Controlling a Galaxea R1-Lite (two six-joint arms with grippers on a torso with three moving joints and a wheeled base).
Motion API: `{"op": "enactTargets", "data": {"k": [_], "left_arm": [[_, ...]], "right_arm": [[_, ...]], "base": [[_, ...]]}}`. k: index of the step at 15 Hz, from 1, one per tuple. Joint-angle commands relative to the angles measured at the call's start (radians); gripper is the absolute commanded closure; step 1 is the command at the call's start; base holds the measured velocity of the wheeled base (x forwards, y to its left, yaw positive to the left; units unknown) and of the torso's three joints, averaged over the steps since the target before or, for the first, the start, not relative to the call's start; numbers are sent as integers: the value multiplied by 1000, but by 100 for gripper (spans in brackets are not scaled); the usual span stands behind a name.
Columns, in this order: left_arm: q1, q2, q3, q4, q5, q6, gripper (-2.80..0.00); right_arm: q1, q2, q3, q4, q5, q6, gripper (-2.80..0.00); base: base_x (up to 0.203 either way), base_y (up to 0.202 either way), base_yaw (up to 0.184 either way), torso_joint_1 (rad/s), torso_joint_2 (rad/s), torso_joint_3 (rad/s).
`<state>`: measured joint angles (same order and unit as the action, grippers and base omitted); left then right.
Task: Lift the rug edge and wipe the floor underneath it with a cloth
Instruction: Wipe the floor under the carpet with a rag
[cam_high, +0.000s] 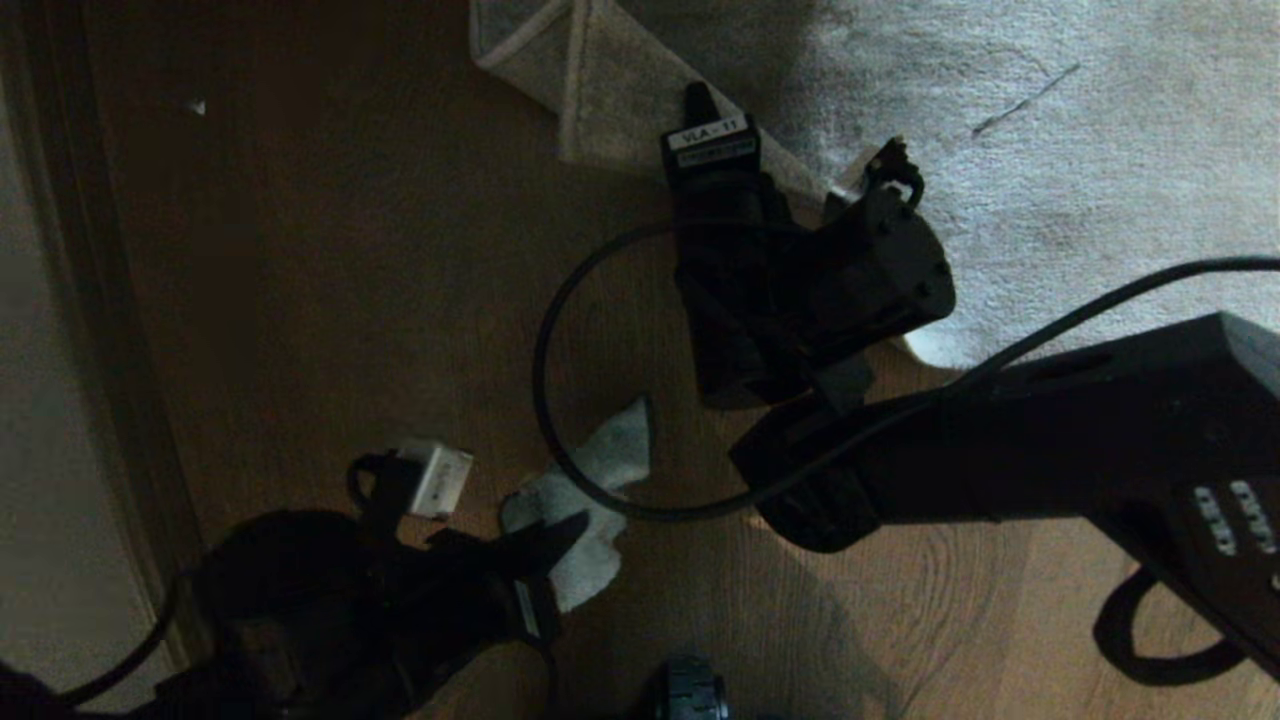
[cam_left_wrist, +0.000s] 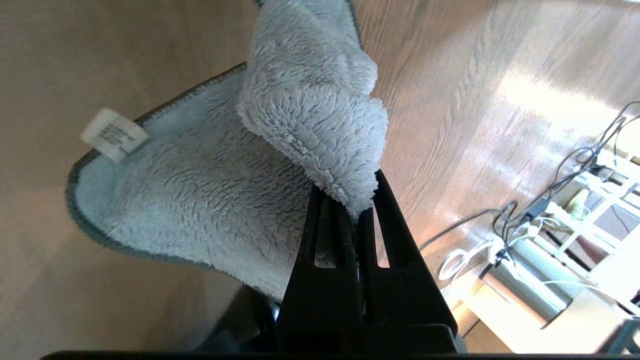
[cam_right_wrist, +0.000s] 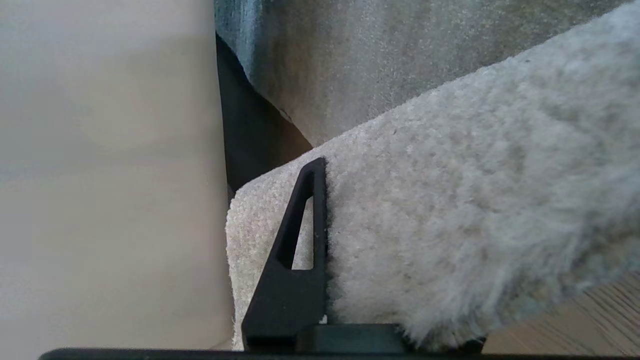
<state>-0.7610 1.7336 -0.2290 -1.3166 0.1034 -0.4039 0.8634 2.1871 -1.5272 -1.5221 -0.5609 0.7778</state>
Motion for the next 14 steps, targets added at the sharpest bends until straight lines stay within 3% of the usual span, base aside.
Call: {"op": "enactTargets", "data": {"k": [1, 8, 14], "left_arm": [[-6, 90, -74, -9, 0, -2, 0], [-11, 182, -313, -11, 5, -8, 0], [20, 211, -367, -24, 14, -9, 0]], "right_arm": [[-1, 8, -2, -48, -4, 3, 0], [0, 19, -4, -48, -4, 0, 0], [2, 22, -4, -48, -4, 0, 0]], "base": [[0, 0, 0, 0, 0, 0], [0, 0, 0, 0, 0, 0], [0, 0, 0, 0, 0, 0]]}}
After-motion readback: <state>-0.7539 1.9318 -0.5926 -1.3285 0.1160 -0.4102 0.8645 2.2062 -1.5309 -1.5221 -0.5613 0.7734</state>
